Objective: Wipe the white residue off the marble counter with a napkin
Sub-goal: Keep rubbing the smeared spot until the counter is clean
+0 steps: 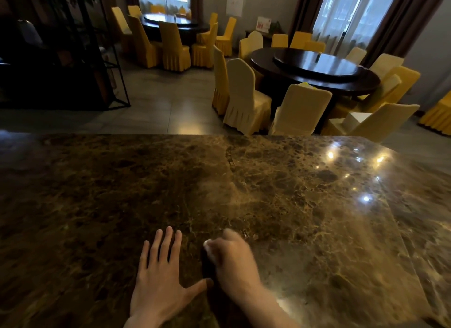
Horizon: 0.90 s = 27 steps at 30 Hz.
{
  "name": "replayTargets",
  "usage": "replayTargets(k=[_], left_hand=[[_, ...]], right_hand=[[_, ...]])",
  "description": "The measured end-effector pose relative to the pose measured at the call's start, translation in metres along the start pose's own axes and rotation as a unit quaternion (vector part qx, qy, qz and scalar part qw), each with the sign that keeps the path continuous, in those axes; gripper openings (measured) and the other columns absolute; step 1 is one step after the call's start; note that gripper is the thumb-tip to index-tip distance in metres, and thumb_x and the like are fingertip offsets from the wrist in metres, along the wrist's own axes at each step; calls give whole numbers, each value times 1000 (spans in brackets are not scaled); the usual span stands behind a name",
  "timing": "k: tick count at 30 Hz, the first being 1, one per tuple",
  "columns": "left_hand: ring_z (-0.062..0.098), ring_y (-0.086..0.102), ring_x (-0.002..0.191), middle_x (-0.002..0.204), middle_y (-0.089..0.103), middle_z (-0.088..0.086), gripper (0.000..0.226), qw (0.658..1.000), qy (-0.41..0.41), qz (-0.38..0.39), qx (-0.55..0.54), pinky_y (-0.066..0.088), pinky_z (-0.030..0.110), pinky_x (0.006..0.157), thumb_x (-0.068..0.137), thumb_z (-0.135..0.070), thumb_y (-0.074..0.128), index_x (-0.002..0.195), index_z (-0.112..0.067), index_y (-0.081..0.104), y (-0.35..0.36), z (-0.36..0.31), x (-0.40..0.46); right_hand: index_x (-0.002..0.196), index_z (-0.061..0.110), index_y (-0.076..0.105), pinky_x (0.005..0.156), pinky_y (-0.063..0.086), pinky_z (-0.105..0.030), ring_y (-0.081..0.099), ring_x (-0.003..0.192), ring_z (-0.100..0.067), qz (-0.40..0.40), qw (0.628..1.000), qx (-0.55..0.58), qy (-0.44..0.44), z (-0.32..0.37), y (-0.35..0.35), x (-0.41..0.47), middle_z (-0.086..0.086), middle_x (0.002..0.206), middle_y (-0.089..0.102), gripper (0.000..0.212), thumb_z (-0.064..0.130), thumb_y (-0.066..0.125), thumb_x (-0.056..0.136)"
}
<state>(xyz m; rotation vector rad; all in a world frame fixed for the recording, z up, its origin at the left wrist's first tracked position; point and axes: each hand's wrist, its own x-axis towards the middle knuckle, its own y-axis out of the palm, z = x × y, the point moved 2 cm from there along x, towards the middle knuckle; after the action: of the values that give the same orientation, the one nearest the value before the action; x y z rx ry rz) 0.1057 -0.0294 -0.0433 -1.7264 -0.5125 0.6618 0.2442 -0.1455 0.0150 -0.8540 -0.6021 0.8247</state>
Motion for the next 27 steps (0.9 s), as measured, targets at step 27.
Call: replayTargets(k=[27], left_hand=[[17,-33,154,168,-29,-6,139,999,-8,-40,-29,-15,50,130,53,-115,10,158,-29,-22,4,0,1]], right_hand=[[100,21,73,65,40,-33,55,82,-24,-126,967,-112,191,-87,-43,-6,1,87,46,17,21,56,98]])
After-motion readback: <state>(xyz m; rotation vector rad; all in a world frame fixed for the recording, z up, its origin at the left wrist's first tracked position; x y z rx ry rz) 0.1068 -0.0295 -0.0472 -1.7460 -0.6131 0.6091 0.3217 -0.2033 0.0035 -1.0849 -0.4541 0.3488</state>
